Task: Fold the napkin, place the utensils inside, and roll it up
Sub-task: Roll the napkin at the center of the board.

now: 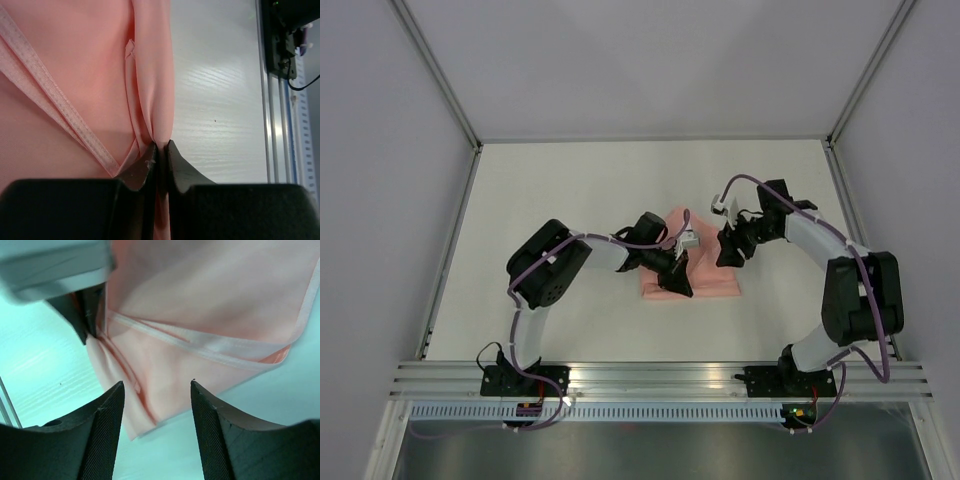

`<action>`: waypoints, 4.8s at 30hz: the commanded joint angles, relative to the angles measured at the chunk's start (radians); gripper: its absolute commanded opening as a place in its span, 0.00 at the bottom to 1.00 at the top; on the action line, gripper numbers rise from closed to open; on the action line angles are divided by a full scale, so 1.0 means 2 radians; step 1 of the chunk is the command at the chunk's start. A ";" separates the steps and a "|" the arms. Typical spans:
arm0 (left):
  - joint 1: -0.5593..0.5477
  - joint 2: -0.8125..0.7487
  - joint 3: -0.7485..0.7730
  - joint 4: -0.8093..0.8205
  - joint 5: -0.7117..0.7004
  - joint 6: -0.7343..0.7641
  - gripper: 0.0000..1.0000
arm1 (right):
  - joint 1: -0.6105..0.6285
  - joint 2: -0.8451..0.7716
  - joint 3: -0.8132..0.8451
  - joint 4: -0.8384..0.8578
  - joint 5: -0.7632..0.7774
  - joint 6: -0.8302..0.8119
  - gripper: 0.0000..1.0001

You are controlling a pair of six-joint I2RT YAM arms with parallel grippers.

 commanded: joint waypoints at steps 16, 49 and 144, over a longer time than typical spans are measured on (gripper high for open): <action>0.031 0.133 0.084 -0.161 0.076 -0.034 0.02 | 0.222 -0.224 -0.275 0.272 0.189 -0.006 0.66; 0.037 -0.068 0.017 -0.032 -0.096 -0.085 0.65 | 0.238 -0.065 -0.185 0.128 0.135 -0.030 0.13; -0.115 -0.078 -0.123 0.023 -0.243 0.055 0.02 | 0.069 0.142 0.100 -0.100 0.011 -0.002 0.63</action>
